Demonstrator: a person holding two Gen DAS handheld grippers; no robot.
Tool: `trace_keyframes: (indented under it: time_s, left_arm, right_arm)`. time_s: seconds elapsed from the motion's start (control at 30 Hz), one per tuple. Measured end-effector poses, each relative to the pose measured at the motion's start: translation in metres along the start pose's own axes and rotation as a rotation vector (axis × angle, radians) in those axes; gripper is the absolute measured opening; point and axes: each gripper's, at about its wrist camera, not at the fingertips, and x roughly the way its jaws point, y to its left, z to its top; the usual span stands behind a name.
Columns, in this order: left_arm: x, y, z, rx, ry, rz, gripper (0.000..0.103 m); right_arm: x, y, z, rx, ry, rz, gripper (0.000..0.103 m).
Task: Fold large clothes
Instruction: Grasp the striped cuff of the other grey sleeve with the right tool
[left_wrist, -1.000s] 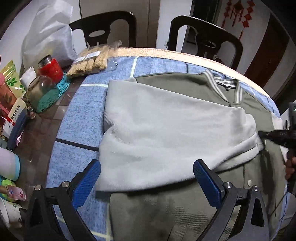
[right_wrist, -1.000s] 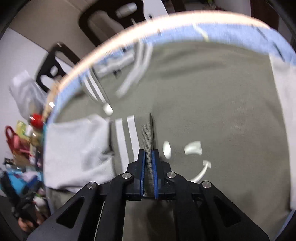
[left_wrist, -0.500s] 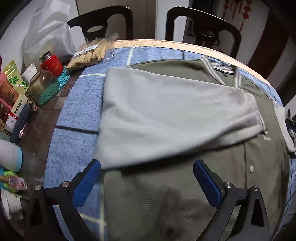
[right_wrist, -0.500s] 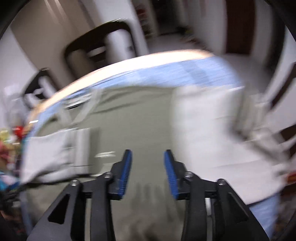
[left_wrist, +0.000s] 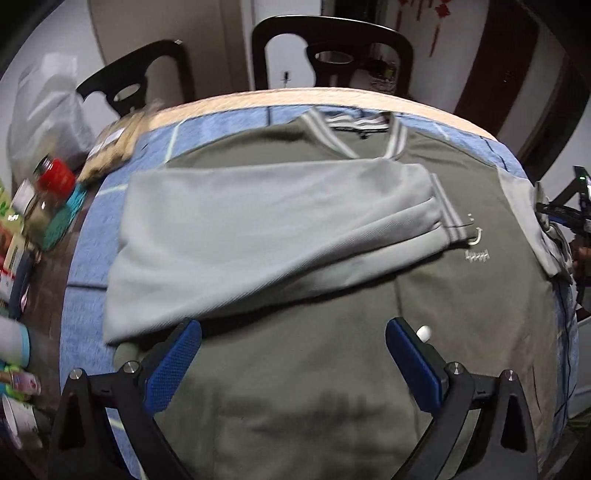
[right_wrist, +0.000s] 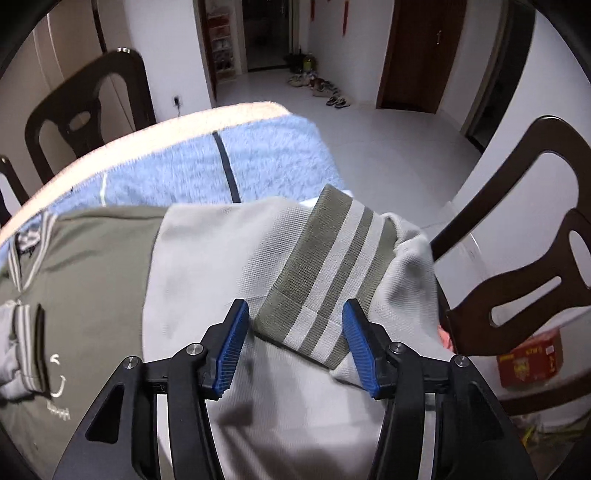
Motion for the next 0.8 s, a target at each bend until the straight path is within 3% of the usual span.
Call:
trace_keyframes:
  time_s: [0.2,0.3,0.33,0.63,0.8]
  left_arm:
    - [0.007,-0.016,0.014,0.027,-0.011,-0.02,0.101]
    - [0.009,-0.018,0.014,0.018,-0.007,-0.039,0.101]
    - [0.009,-0.019,0.013,0.017,-0.005,-0.042,0.101]
    - [0.01,-0.014,0.006,-0.02,0.009,-0.073,0.101]
    - [0.01,-0.01,0.006,-0.04,0.008,-0.088,0.101]
  right_arm:
    - [0.008,-0.002,0.002,-0.018,0.014,-0.021,0.052]
    - [0.008,-0.001,0.007,-0.018,0.031,-0.002,0.031]
    - [0.006,-0.001,0.009,-0.009,0.034,0.019,0.012]
    - [-0.027,-0.013,0.019,0.058,-0.009,0.111,0.007]
    - [-0.069,-0.001,0.02,0.066,-0.065,0.223,0.006]
